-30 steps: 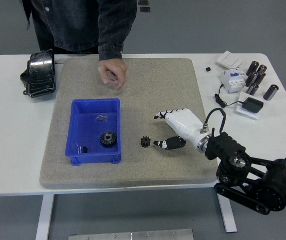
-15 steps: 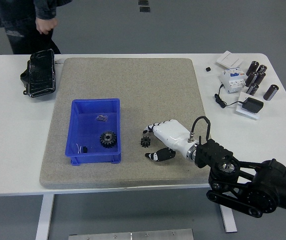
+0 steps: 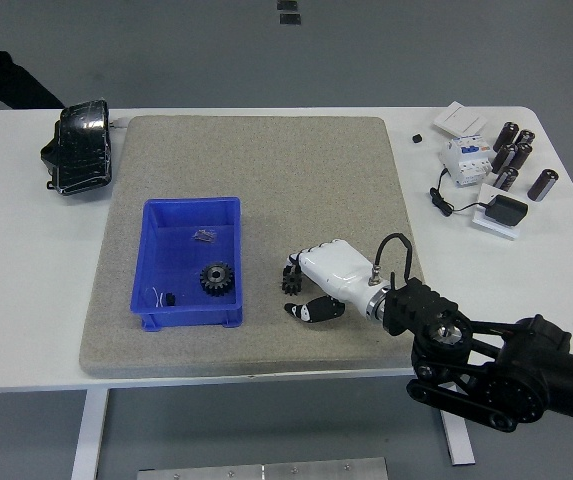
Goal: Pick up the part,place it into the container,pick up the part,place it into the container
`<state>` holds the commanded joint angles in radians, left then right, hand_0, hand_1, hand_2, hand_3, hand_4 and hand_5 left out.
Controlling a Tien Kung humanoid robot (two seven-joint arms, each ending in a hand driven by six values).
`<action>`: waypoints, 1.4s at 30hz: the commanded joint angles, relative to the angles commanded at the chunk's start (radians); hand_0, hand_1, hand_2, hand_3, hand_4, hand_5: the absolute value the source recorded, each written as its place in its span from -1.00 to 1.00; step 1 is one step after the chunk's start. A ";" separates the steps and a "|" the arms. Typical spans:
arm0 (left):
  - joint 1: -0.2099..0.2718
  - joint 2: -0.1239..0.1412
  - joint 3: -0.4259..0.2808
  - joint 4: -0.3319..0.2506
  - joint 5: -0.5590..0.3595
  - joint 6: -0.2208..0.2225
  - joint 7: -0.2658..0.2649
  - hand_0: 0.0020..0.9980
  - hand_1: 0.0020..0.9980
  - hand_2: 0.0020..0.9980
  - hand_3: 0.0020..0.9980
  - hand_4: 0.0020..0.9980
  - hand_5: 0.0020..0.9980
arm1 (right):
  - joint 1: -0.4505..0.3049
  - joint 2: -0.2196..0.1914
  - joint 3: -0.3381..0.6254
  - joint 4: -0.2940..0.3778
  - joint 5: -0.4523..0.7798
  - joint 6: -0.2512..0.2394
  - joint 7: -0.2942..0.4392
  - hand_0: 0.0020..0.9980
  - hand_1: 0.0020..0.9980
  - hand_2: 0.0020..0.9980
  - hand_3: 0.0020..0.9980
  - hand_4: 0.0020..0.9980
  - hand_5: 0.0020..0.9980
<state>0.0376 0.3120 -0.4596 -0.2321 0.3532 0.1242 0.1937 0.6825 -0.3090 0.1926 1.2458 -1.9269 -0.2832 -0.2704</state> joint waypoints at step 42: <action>0.001 0.000 -0.014 0.002 0.003 0.002 -0.003 0.38 0.38 0.39 0.37 0.52 -0.55 | 0.030 -0.015 0.040 0.025 0.051 -0.014 0.023 -0.34 -0.16 0.11 0.36 0.35 -0.30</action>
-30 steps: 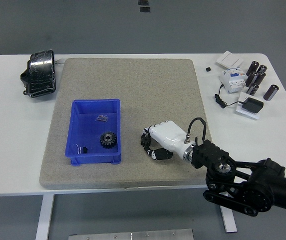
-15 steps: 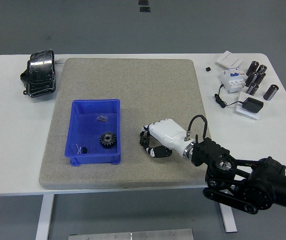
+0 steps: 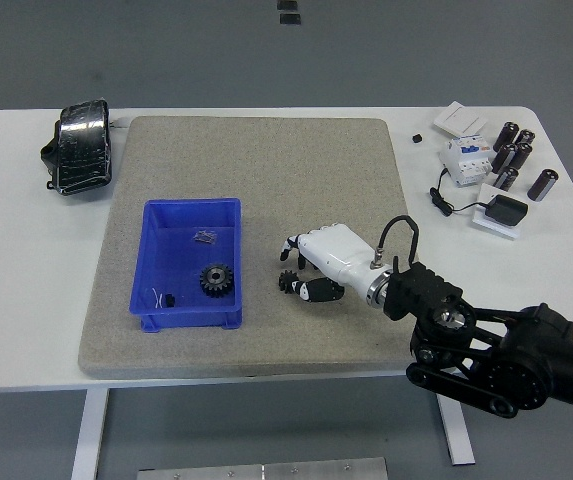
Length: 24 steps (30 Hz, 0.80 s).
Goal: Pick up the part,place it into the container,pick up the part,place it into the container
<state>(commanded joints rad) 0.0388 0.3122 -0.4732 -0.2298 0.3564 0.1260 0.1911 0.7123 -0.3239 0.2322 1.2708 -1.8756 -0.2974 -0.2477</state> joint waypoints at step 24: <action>-0.004 0.000 -0.010 -0.001 0.012 0.001 0.002 0.38 0.38 0.39 0.35 0.52 -0.55 | 0.016 0.014 -0.047 -0.020 -0.009 0.025 -0.003 -0.40 -0.11 0.36 0.39 0.73 0.06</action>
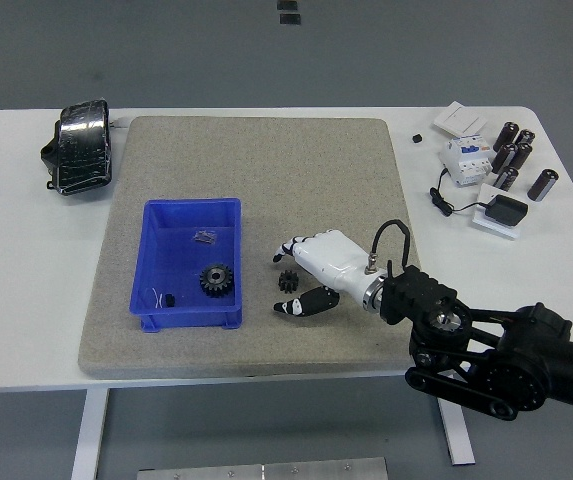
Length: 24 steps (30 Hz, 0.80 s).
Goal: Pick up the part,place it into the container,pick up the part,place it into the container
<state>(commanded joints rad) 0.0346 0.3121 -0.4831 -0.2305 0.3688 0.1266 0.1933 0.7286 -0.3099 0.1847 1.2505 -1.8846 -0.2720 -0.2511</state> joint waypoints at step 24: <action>-0.003 0.001 0.023 0.001 -0.030 -0.001 -0.011 0.38 0.38 0.38 0.33 0.52 -0.53 | 0.006 0.016 -0.034 -0.034 0.018 -0.045 0.007 -0.54 -0.33 -0.07 0.33 0.11 -0.50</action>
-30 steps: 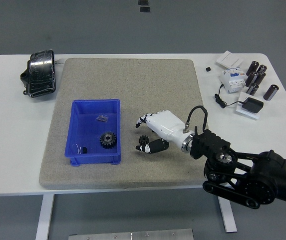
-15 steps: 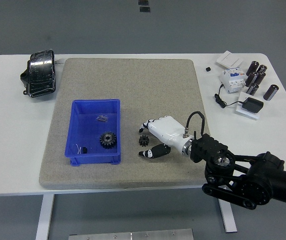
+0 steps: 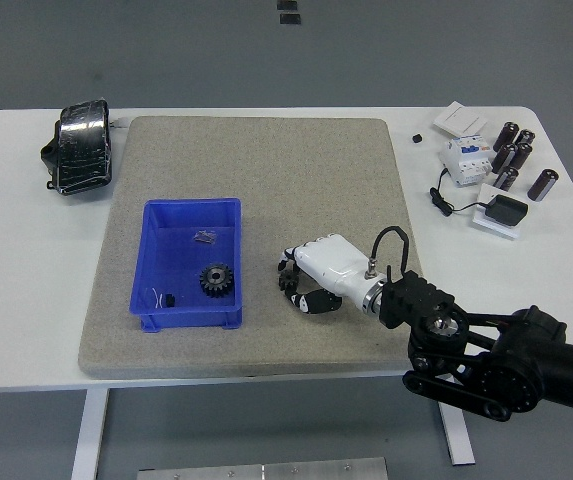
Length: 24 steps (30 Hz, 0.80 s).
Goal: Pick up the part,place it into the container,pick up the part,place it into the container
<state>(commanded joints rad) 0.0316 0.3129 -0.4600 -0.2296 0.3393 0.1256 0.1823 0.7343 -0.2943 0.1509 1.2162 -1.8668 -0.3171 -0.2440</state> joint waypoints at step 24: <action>-0.001 0.002 -0.004 0.003 -0.011 0.002 -0.012 0.38 0.37 0.38 0.32 0.53 -0.49 | 0.018 -0.004 0.023 0.015 0.022 -0.035 0.020 -0.56 -0.35 -0.20 0.32 0.12 -0.50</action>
<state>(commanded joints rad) 0.0309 0.3147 -0.4643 -0.2269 0.3287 0.1272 0.1705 0.7522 -0.2984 0.1740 1.2310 -1.8449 -0.3518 -0.2238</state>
